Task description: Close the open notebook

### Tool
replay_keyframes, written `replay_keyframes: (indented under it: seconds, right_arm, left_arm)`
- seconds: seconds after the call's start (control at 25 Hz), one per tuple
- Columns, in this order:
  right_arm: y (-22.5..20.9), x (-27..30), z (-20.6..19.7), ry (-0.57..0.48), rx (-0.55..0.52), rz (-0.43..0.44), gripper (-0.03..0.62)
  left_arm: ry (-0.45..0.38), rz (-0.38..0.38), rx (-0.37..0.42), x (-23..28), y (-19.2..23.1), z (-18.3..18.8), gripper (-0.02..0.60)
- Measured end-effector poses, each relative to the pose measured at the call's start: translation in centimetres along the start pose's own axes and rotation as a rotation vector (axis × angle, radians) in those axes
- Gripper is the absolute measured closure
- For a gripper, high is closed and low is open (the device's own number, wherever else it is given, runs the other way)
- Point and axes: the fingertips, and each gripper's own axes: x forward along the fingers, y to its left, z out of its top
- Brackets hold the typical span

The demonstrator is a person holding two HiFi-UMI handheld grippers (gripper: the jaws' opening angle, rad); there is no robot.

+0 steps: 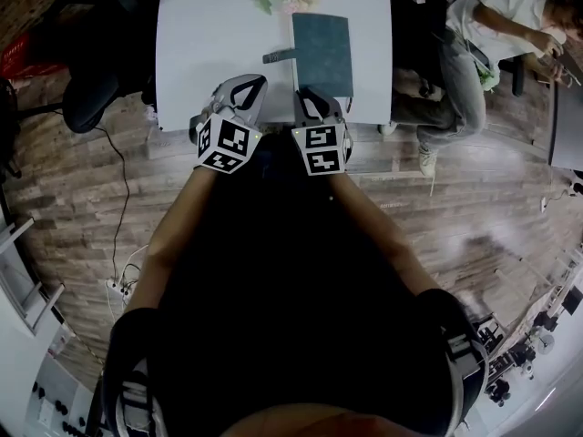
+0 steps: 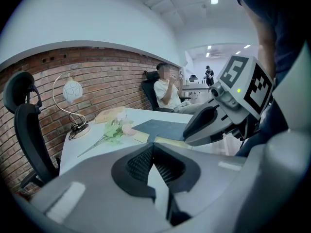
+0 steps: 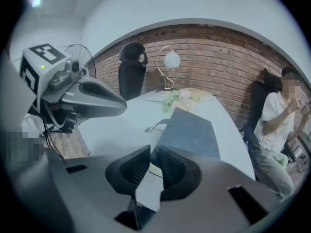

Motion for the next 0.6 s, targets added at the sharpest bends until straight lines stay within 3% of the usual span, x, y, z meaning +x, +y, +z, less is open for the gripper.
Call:
replay_keyframes:
  seconds: [0.28, 0.6]
  right_arm:
    - [-1.0, -2.4, 2.7, -0.077, 0.033, 0.009, 0.513]
    - [-5.4, -7.8, 9.4, -0.267, 0.073, -0.143, 0.533]
  left_arm:
    - [-0.064, 0.014, 0.012, 0.3, 0.6, 2.9, 0.574]
    - [-0.257, 0.098, 0.005, -2.2, 3.6, 11.0, 0.574]
